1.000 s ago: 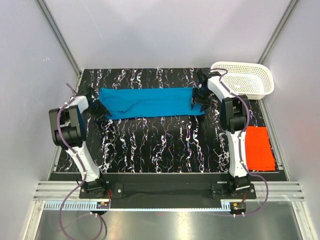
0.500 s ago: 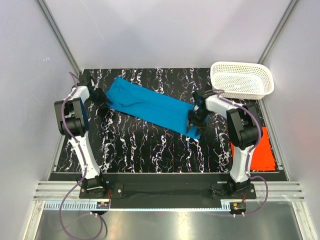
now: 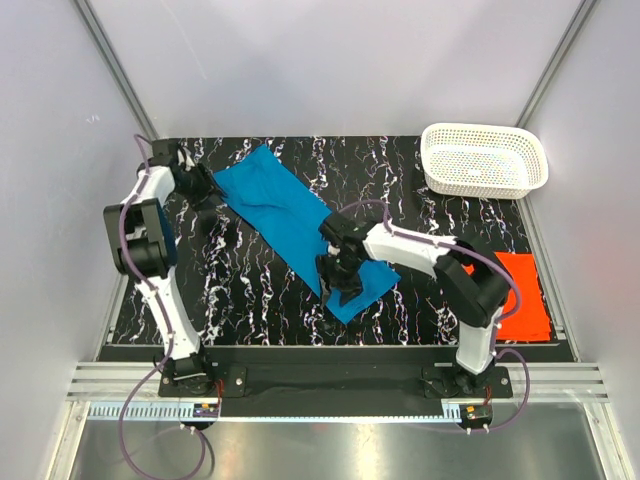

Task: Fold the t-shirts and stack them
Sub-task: Fold the tshirt

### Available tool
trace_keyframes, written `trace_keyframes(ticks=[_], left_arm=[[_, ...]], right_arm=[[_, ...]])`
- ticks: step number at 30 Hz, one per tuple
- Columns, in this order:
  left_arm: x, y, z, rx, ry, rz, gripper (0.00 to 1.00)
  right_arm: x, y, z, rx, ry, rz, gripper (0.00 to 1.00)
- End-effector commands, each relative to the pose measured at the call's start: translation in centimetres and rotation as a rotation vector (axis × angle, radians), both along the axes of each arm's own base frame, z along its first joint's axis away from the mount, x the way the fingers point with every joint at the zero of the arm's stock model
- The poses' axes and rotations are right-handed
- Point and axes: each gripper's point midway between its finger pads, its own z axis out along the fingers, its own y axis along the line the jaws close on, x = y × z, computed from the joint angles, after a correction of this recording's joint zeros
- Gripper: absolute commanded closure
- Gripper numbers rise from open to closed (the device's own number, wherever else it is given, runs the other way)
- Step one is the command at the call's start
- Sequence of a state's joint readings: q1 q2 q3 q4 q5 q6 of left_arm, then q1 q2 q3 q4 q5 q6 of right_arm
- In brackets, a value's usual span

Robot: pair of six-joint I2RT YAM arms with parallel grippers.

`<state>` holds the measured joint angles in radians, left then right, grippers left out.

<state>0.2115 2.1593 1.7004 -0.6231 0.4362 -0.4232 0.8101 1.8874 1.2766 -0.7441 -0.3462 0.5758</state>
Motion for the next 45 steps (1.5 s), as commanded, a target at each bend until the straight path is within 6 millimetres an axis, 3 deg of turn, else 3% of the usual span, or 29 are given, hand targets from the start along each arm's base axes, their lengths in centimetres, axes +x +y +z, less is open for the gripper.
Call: trace_keyframes(ticks=[1,2,3,4,6,8,12,13,14,16,19,21,25,30,31,32,35,39,42,45], left_arm=[[-1.7,0.3,7.7,0.042,-0.12,0.063,0.45],[-2.3,0.1,9.7,0.053,-0.156,0.072,0.44],[-2.9,-0.2,9.9,0.058,-0.156,0.073,0.44],[-4.0,-0.5,9.0,0.062,-0.127,0.078,0.44],[-4.9,-0.9,9.8,0.073,-0.155,0.099,0.44],[-6.1,-2.2,9.1,0.076,-0.143,0.109,0.44],[-6.0,-5.9,8.6,0.038,-0.181,0.101,0.44],[-6.0,-7.6,8.4,0.047,-0.181,0.08,0.44],[-5.6,-7.9,8.4,0.043,-0.18,0.1,0.44],[-5.4,-10.8,7.4,0.062,-0.169,0.066,0.44],[-4.8,-12.9,6.0,0.058,-0.131,0.086,0.44],[-4.0,-13.4,5.3,0.088,-0.128,0.103,0.44],[-4.1,-14.0,1.0,0.132,-0.038,0.153,0.45],[-2.8,-14.6,-1.9,0.129,-0.03,0.172,0.45],[-1.8,-15.0,-1.4,0.112,-0.045,0.162,0.45],[-1.6,-15.2,-2.8,0.117,-0.02,0.152,0.46],[-0.3,-15.6,-3.8,0.116,-0.017,0.128,0.46],[0.6,-14.7,-4.5,0.158,0.011,0.083,0.46],[1.3,-13.6,-4.7,0.166,0.015,0.065,0.46],[2.1,-12.8,-4.4,0.171,0.001,0.001,0.46]], right_arm=[[4.1,1.3,7.4,0.111,-0.217,-0.059,0.39],[5.0,1.2,8.8,0.115,-0.279,-0.053,0.39],[5.1,0.6,9.2,0.096,-0.292,-0.051,0.38],[5.4,0.3,9.6,0.086,-0.313,-0.044,0.38],[6.0,-1.1,10.3,0.045,-0.338,-0.068,0.36],[6.1,-2.7,10.2,-0.009,-0.355,-0.083,0.33],[5.5,-5.6,9.7,-0.063,-0.344,-0.113,0.31],[5.2,-5.9,9.6,-0.066,-0.343,-0.111,0.3],[4.6,-6.6,9.6,-0.067,-0.346,-0.111,0.29],[3.8,-7.0,9.6,-0.057,-0.334,-0.105,0.26],[2.1,-8.3,9.5,-0.075,-0.296,-0.113,0.26],[1.5,-9.1,9.6,-0.065,-0.32,-0.134,0.25],[0.6,-10.6,10.0,-0.063,-0.333,-0.169,0.23],[1.6,-12.1,9.4,-0.129,-0.37,-0.158,0.19],[2.1,-11.9,9.1,-0.139,-0.368,-0.149,0.19],[2.7,-12.1,8.8,-0.163,-0.38,-0.146,0.19],[4.4,-11.0,7.5,-0.2,-0.365,-0.089,0.19],[6.9,-10.3,4.8,-0.299,-0.338,-0.015,0.2],[9.0,-9.2,5.1,-0.3,-0.373,0.046,0.2],[10.4,-6.9,4.6,-0.25,-0.35,0.097,0.2]])
